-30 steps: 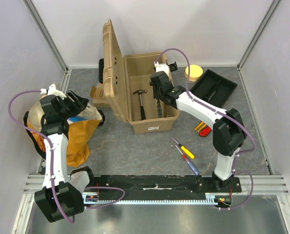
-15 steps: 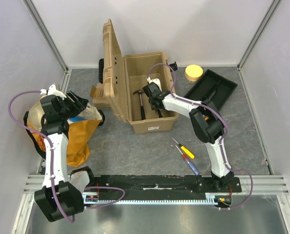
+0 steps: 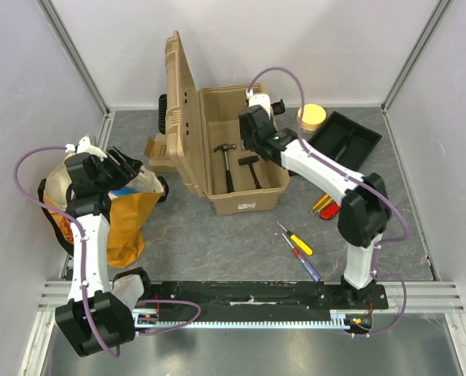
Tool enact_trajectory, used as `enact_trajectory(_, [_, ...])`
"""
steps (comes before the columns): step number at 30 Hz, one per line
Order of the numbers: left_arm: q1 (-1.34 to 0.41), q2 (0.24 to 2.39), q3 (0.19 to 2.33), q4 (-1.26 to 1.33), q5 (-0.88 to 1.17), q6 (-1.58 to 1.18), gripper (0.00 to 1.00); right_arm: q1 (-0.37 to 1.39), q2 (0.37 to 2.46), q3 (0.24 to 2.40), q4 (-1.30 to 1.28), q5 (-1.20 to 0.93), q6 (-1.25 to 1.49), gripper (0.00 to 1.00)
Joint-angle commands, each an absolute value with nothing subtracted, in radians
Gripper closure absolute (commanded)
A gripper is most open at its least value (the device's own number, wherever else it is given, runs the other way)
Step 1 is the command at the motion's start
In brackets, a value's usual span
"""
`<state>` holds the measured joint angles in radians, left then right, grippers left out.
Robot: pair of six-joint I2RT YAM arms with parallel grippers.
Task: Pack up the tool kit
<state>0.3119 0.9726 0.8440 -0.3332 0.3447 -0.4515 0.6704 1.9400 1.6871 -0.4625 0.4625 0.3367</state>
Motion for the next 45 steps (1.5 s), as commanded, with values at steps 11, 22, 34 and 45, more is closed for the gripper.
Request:
enact_trajectory(11, [0.310,0.966,0.867,-0.321,0.345,-0.425,0.36,0.393,1.618,1.614,-0.480,0.696,0.380,0.25])
enact_trajectory(22, [0.310,0.971,0.867,-0.321,0.339,-0.422,0.36,0.161,1.847,1.644,-0.522,0.598,0.485,0.21])
enact_trajectory(34, [0.310,0.979,0.870,-0.324,0.334,-0.417,0.36,0.066,2.052,1.683,-0.520,0.470,0.549,0.30])
enact_trajectory(45, [0.310,0.976,0.870,-0.325,0.334,-0.416,0.36,0.055,2.134,1.677,-0.500,0.433,0.580,0.39])
